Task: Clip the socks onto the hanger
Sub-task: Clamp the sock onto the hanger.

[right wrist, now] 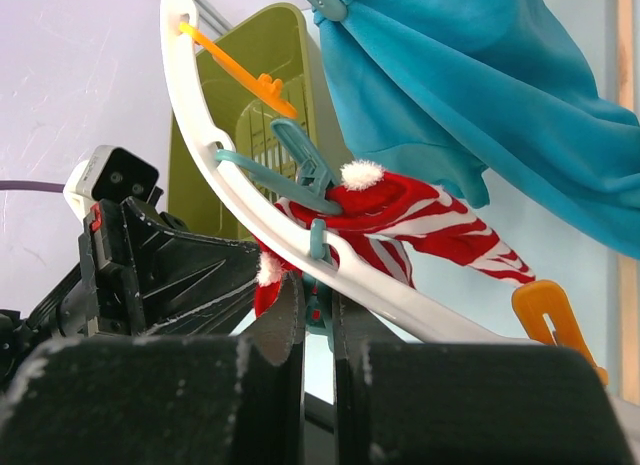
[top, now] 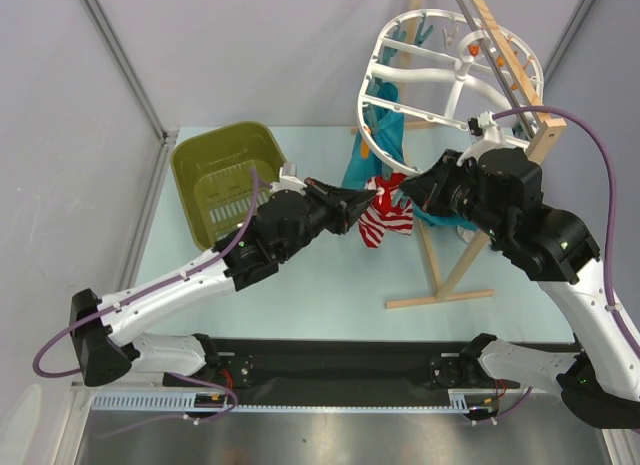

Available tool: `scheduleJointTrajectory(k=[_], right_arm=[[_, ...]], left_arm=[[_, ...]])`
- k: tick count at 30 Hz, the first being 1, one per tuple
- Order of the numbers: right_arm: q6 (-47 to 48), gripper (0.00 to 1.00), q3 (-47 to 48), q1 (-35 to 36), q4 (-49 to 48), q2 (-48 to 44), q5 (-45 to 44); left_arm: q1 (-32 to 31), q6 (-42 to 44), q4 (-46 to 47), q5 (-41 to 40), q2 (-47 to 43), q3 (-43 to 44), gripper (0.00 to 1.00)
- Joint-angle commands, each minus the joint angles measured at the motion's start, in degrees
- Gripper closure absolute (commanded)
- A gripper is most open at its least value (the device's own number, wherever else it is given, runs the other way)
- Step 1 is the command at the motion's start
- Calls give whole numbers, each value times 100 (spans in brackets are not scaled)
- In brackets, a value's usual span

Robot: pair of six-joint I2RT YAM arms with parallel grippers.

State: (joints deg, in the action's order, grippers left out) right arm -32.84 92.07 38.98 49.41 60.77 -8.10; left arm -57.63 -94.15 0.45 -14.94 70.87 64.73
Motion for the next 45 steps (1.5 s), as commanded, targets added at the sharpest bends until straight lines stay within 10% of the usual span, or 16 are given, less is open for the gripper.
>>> scheduleJointTrajectory(k=[1,45], right_arm=[[-73,100,206,4,-89,-83,194],[-73,100,21,13,-124,-74,151]], left_arm=[[-47,-139,52,-167,-3,155,100],[-91,-271,764,211,173,242,100]])
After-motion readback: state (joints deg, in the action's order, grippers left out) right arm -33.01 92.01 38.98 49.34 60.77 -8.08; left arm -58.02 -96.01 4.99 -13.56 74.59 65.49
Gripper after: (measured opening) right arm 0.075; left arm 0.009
